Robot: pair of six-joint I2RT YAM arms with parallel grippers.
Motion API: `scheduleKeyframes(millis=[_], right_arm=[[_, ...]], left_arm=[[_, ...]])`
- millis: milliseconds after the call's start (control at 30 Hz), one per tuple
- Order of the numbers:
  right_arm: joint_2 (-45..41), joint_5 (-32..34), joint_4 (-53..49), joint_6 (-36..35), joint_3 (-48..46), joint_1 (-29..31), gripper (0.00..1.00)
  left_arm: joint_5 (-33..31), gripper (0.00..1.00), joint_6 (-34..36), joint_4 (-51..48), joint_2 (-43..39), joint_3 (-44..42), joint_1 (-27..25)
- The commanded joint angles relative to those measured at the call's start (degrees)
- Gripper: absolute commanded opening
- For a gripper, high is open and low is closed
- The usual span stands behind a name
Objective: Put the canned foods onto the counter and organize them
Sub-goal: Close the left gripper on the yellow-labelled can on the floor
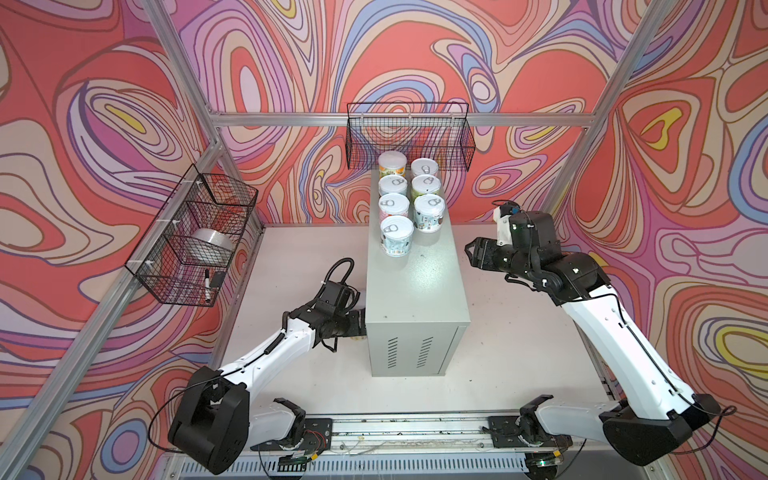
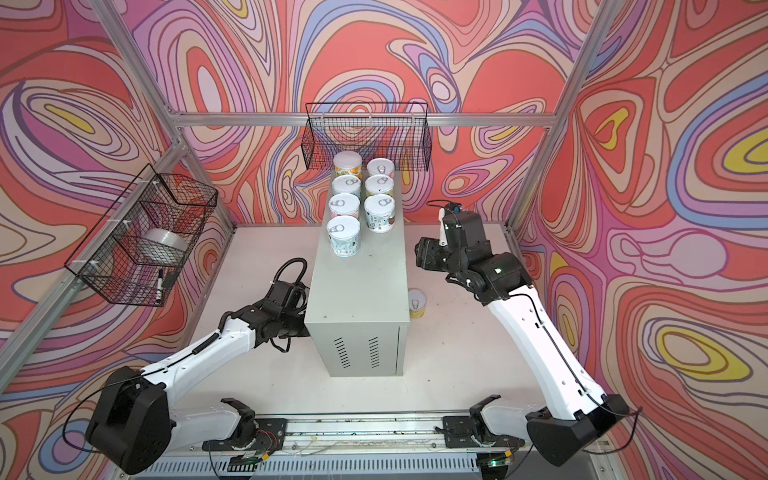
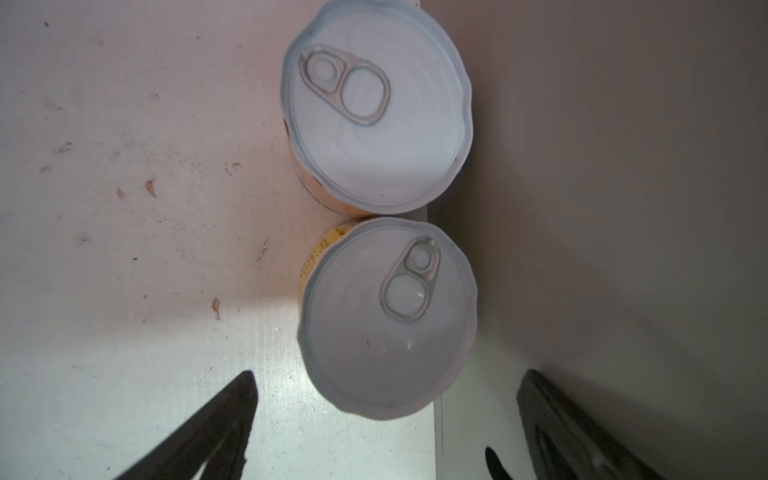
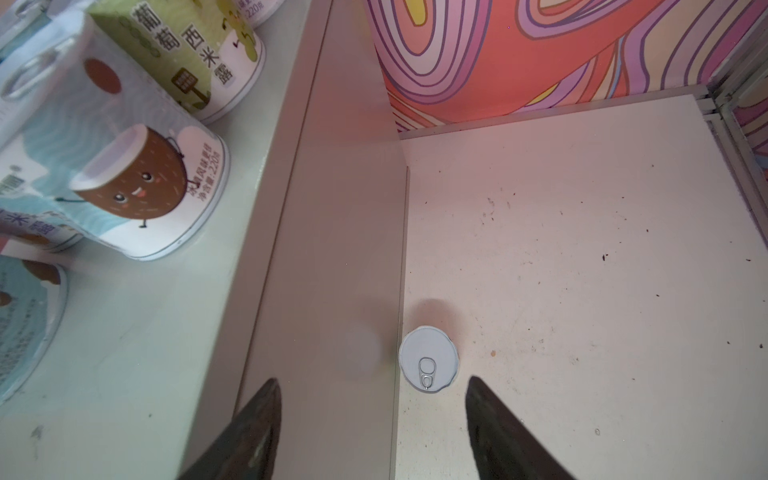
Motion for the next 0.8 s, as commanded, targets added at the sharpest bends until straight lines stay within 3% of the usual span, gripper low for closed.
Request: scheduleKeyframes(millis=[0,333,533,667,767], right_arm=[[0.8,-0.9,1.5,0.9,-0.4,-0.4,0.72],[0.7,0.1,2.2,1.5,-0.9,-0.3,0.71],[0.8,0.7,2.3,1.1,-1.4,-0.4,0.71],[0.7,0.5,2.6,1.0,-2.1,-0.4,0.71],[0.3,0.9,3.0,0.9,-2.9,-0.3,0.71]], left_arm=[[-1.5,0.92,-1.0,1.4,2.6,-0.8,-0.4],[-6.7,0.91,-2.8,8.2,9.0,-0.9,-0.7],[-7.4,0.84,-4.4,13.2,14.2,-0.3,-0.7],[-8.8,0.73,-4.6,13.6,15.8,-0.6,-0.7],[-10.2,0.58,-4.5,12.7,15.5,-1.0,-0.8]])
